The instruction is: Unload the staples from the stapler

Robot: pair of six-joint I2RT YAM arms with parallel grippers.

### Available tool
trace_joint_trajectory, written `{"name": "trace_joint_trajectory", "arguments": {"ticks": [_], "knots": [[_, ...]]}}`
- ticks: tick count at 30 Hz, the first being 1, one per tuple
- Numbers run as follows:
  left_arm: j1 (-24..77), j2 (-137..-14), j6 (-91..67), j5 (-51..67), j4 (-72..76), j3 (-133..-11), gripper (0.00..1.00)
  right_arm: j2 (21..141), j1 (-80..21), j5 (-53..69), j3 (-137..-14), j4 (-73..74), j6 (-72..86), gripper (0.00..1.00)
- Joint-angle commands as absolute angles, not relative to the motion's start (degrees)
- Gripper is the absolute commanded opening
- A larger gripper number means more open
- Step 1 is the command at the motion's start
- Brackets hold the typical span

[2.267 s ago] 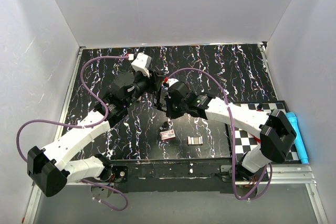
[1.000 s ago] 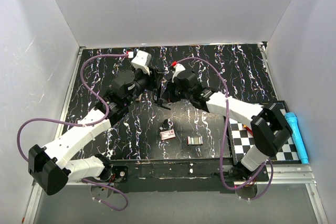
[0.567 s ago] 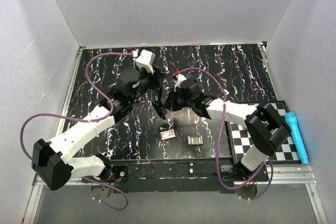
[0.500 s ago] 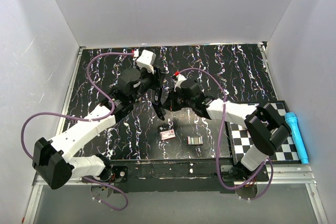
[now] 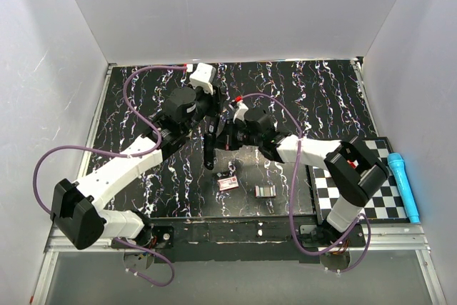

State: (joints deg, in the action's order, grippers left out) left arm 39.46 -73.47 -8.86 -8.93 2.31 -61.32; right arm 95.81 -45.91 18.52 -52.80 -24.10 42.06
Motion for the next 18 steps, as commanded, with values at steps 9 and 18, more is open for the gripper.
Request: {"name": "trace_joint_trajectory", "arguments": {"ticks": [9, 18], "knots": [[39.11, -74.0, -8.79, -9.84, 8.79, -66.62, 0.0, 97.38, -48.34, 23.03, -56.6, -29.44, 46.05, 0.01], [39.11, -71.11, -8.61, -8.7, 6.77, -66.18, 0.0, 95.72, -48.34, 20.31, -55.46, -25.85, 44.04, 0.01]]}}
